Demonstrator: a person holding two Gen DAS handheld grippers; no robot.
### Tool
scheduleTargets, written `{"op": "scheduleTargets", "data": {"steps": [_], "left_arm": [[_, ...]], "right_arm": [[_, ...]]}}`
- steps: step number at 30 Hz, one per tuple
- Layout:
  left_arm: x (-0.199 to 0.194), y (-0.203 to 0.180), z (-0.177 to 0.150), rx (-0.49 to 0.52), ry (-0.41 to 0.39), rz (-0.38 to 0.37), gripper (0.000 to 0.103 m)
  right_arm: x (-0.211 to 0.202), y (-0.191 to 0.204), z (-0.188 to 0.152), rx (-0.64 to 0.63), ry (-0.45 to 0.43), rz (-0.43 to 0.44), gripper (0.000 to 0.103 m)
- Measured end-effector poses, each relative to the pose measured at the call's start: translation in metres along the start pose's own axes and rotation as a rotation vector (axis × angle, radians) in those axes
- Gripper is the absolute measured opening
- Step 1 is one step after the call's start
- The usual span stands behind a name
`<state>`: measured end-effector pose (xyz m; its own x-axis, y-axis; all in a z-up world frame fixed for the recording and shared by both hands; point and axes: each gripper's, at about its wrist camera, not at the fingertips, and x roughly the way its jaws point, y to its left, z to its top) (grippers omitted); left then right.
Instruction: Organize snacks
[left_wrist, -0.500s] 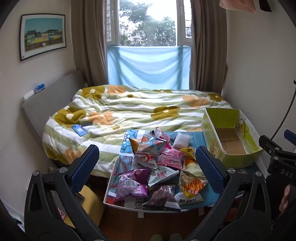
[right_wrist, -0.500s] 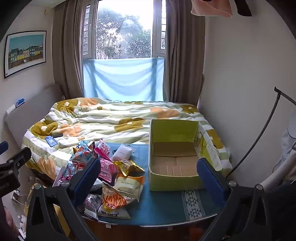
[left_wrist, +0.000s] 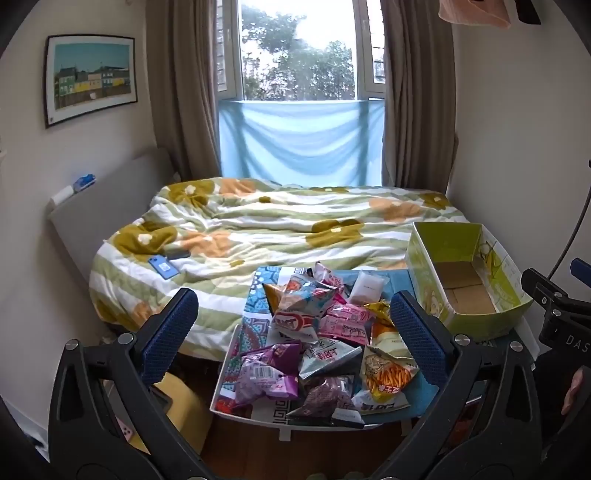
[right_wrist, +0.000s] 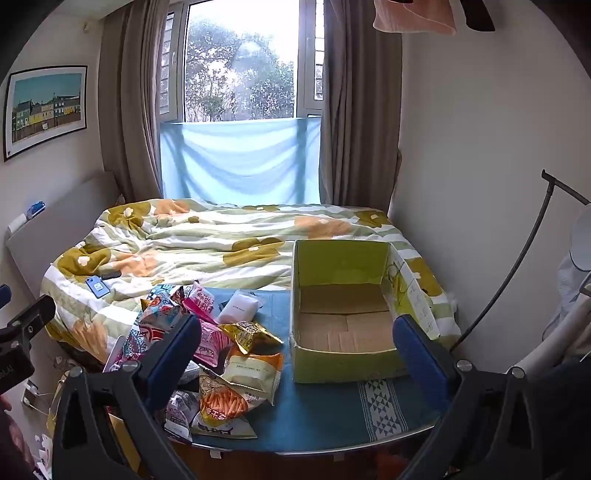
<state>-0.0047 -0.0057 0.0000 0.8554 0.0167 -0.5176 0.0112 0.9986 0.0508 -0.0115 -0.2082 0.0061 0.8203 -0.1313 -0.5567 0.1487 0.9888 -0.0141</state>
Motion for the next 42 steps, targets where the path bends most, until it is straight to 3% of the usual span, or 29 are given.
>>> {"op": "scheduleTargets", "data": {"steps": [6,42], "left_arm": [[0.001,-0.001,0.002,-0.020,0.005,-0.035,0.103],[0.007,-0.013,0.004,0.019,0.011,-0.015,0.102]], "right_arm": [[0.004,-0.002,0.002,0.007,-0.001,0.005,0.103],[0.010,-0.001,0.004,0.015,-0.002,0.026,0.103]]}}
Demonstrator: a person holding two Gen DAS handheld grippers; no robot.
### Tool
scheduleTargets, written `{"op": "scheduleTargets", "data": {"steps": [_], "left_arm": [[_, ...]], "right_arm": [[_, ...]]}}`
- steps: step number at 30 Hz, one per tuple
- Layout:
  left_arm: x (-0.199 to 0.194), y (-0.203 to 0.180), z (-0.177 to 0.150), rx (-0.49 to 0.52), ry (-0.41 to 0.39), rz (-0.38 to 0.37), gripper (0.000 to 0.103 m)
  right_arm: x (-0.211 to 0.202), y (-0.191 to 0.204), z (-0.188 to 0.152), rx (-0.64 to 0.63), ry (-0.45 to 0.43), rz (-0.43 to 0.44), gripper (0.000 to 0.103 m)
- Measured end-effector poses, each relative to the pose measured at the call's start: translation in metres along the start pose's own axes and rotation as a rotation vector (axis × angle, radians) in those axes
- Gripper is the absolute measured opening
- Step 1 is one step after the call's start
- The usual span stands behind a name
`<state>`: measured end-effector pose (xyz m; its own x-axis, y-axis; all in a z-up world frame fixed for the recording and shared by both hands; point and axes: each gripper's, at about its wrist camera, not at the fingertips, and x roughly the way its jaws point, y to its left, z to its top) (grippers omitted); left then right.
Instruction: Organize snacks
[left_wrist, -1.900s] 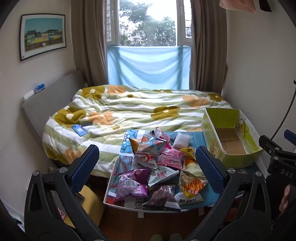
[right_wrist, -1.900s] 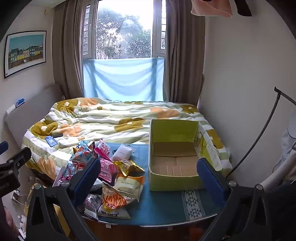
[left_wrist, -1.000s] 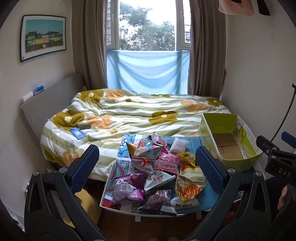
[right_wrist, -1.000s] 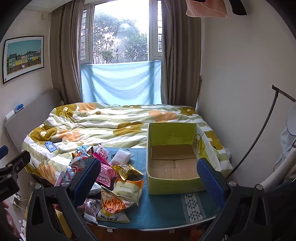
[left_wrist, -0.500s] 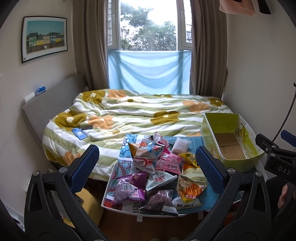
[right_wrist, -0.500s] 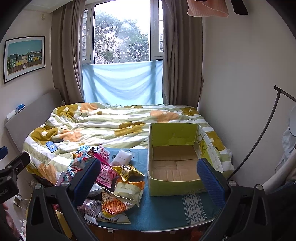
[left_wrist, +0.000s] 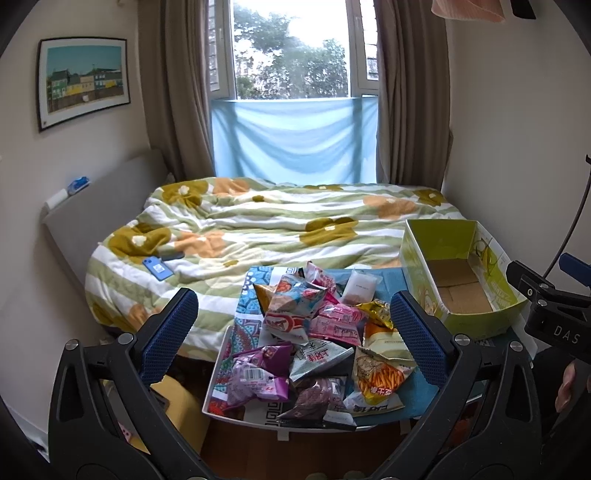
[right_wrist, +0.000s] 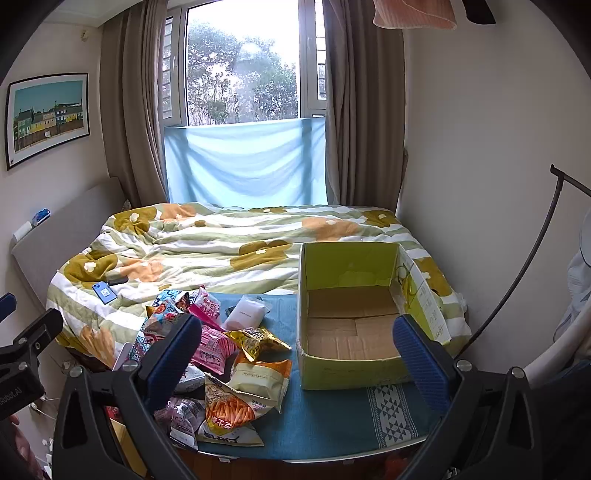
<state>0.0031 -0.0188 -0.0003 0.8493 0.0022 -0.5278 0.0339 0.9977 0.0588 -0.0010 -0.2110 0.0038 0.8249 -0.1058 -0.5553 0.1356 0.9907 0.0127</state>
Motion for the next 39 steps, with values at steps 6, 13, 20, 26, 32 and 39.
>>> {"op": "scheduleTargets", "data": {"steps": [6,13,20,26,32,39], "left_arm": [[0.002,-0.002,0.000,0.004,0.006,-0.002,0.103],[0.003,-0.002,0.001,0.003,0.004,0.000,0.103],[0.004,0.000,0.002,0.000,0.006,-0.002,0.103],[0.006,0.003,0.002,-0.008,0.014,-0.013,0.103],[0.006,0.004,0.002,-0.007,0.016,-0.012,0.103],[0.008,0.011,0.003,-0.012,0.019,-0.004,0.103]], "right_arm": [[0.001,0.000,-0.001,0.002,0.001,0.001,0.103],[0.002,0.001,-0.003,0.002,0.007,0.003,0.103],[0.004,0.000,-0.002,0.011,0.013,0.011,0.103],[0.011,0.001,-0.002,0.017,0.027,0.012,0.103],[0.013,-0.001,-0.001,0.022,0.033,0.012,0.103],[0.014,-0.003,0.000,0.027,0.046,0.022,0.103]]}}
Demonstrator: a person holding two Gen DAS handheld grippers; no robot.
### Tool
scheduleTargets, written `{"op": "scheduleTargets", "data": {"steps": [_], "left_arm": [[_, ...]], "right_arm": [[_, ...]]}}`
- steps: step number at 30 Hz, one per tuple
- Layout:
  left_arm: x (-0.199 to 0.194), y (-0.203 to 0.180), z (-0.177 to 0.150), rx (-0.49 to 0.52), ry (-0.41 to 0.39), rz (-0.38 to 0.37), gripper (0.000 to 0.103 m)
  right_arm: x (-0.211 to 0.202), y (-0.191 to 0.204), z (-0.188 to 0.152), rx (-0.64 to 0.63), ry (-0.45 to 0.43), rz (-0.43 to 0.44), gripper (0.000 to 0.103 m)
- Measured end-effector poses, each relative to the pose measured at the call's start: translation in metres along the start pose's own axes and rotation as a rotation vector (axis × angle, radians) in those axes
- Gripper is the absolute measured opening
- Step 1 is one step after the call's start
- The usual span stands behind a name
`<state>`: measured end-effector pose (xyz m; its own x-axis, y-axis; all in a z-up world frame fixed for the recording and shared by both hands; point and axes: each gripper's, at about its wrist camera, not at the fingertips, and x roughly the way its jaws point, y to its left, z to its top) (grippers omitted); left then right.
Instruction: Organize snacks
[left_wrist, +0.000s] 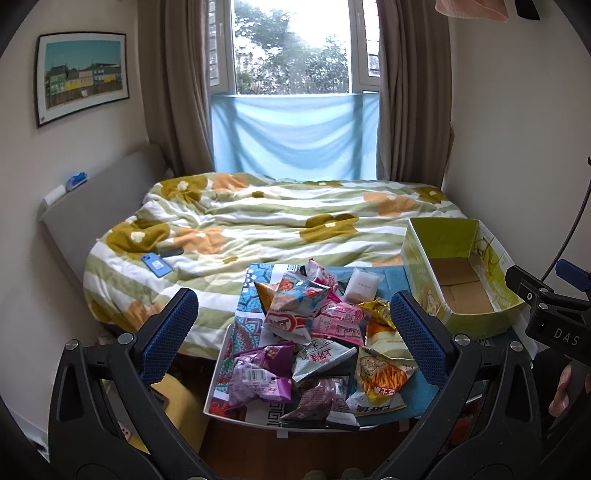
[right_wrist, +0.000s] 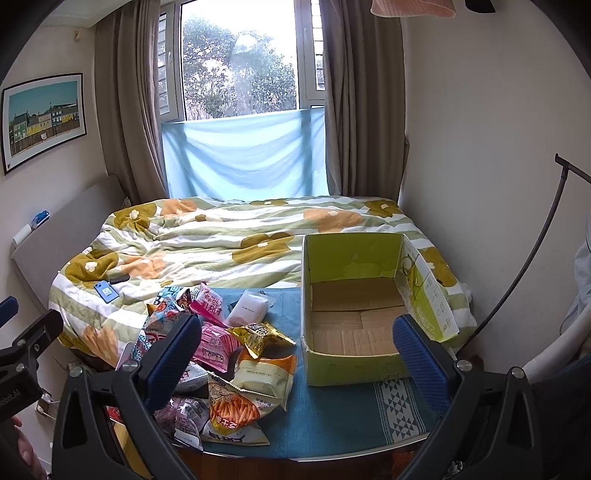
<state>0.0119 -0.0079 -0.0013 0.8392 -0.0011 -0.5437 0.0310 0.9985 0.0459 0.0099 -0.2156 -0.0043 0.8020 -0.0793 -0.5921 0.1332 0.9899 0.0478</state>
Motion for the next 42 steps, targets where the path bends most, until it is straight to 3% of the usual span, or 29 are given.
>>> {"op": "scheduleTargets", "data": {"steps": [5,9,18,28,32,42], "left_arm": [[0.011,0.018,0.001,-0.024,0.061,-0.006,0.103],[0.029,0.024,-0.011,-0.019,0.136,-0.034,0.103],[0.088,0.019,-0.077,-0.038,0.323,-0.098,0.102],[0.143,-0.015,-0.141,-0.021,0.431,-0.097,0.102],[0.161,-0.027,-0.154,0.007,0.474,-0.080,0.102],[0.197,-0.044,-0.182,0.118,0.554,-0.060,0.101]], "right_arm": [[0.001,0.000,0.002,-0.011,0.001,0.021,0.103],[0.010,0.000,0.000,-0.006,0.051,0.056,0.103],[0.053,0.004,-0.044,0.052,0.217,0.100,0.103],[0.128,0.006,-0.090,0.084,0.430,0.237,0.103],[0.151,0.008,-0.107,0.064,0.507,0.286,0.103],[0.190,0.009,-0.139,0.158,0.647,0.379,0.103]]}}
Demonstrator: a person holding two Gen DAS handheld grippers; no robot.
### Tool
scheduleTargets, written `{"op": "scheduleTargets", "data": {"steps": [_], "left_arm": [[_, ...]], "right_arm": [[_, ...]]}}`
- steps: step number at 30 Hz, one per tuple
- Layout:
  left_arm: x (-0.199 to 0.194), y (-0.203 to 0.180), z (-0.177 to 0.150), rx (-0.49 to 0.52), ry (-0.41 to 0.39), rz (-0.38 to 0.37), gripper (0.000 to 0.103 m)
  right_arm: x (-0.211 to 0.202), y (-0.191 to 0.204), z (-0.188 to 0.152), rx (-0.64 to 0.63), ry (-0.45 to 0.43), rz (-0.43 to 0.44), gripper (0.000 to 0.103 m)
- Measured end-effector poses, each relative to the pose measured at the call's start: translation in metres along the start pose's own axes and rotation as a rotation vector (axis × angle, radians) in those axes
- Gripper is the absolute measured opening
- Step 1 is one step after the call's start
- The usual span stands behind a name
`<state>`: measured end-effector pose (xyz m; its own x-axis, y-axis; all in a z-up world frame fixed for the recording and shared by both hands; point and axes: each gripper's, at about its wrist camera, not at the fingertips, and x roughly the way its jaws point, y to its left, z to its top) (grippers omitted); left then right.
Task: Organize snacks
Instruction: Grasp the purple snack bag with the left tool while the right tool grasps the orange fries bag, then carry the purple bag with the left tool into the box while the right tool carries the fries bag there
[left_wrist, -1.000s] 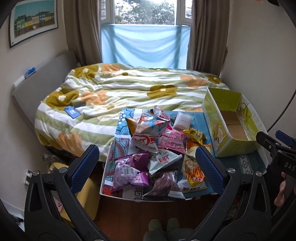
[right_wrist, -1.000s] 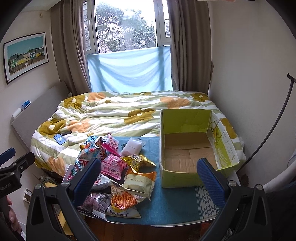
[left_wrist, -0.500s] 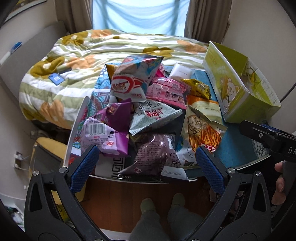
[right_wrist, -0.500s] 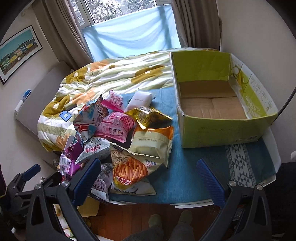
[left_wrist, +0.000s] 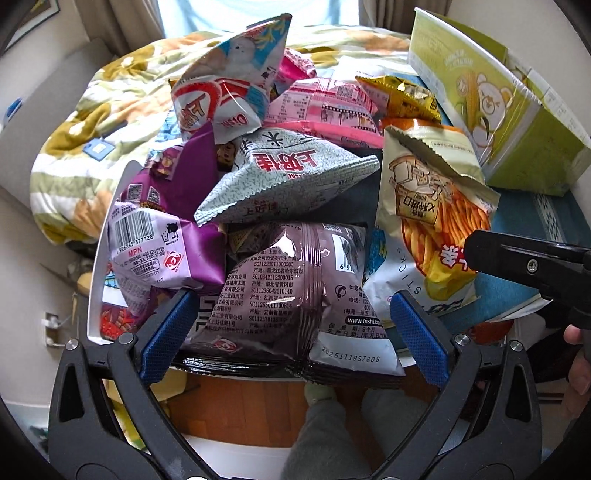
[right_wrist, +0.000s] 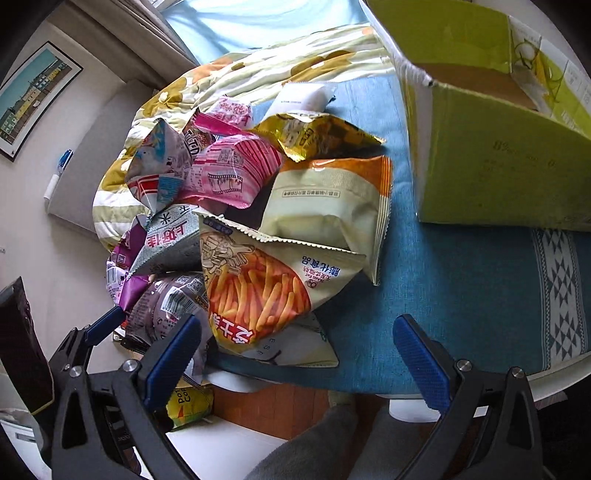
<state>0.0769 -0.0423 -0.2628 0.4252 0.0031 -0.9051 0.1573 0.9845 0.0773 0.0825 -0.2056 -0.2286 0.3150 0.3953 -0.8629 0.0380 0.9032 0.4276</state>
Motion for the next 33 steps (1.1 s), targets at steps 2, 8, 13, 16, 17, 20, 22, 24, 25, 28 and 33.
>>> {"op": "scheduleTargets", "data": {"steps": [2,8,13,16,17,20,22,24,25,28,33], "left_arm": [[0.005,-0.001,0.000,0.018,0.009,0.006,0.096],[0.009,-0.003,0.001,0.077,0.022,-0.025,0.086],[0.007,-0.005,-0.001,0.109,0.022,-0.048,0.077],[0.004,-0.006,-0.004,0.116,0.020,-0.055,0.075],[0.005,-0.007,-0.003,0.119,0.021,-0.057,0.074],[0.002,-0.008,-0.004,0.130,0.017,-0.063,0.071],[-0.001,-0.007,-0.004,0.130,0.011,-0.070,0.071],[-0.004,-0.007,-0.004,0.128,0.007,-0.080,0.070],[-0.006,-0.008,-0.004,0.130,0.005,-0.083,0.070],[-0.014,-0.011,-0.006,0.145,-0.010,-0.081,0.069],[-0.030,-0.017,-0.009,0.149,-0.029,-0.080,0.069]], "right_arm": [[0.006,0.002,0.000,0.008,0.011,0.015,0.103],[0.023,0.006,-0.001,0.005,0.028,0.040,0.103],[0.028,0.008,0.000,0.003,0.041,0.054,0.097],[0.032,0.008,0.001,-0.001,0.053,0.064,0.085],[0.035,0.008,0.001,-0.003,0.058,0.065,0.080],[0.038,0.009,-0.001,-0.007,0.058,0.067,0.077],[0.038,0.009,-0.001,-0.013,0.055,0.066,0.072],[0.036,0.011,-0.001,-0.024,0.047,0.077,0.054],[0.034,0.011,-0.001,-0.031,0.046,0.077,0.052],[0.031,0.015,-0.002,-0.043,0.037,0.059,0.047],[0.018,0.015,-0.004,-0.044,0.018,0.046,0.045]]}}
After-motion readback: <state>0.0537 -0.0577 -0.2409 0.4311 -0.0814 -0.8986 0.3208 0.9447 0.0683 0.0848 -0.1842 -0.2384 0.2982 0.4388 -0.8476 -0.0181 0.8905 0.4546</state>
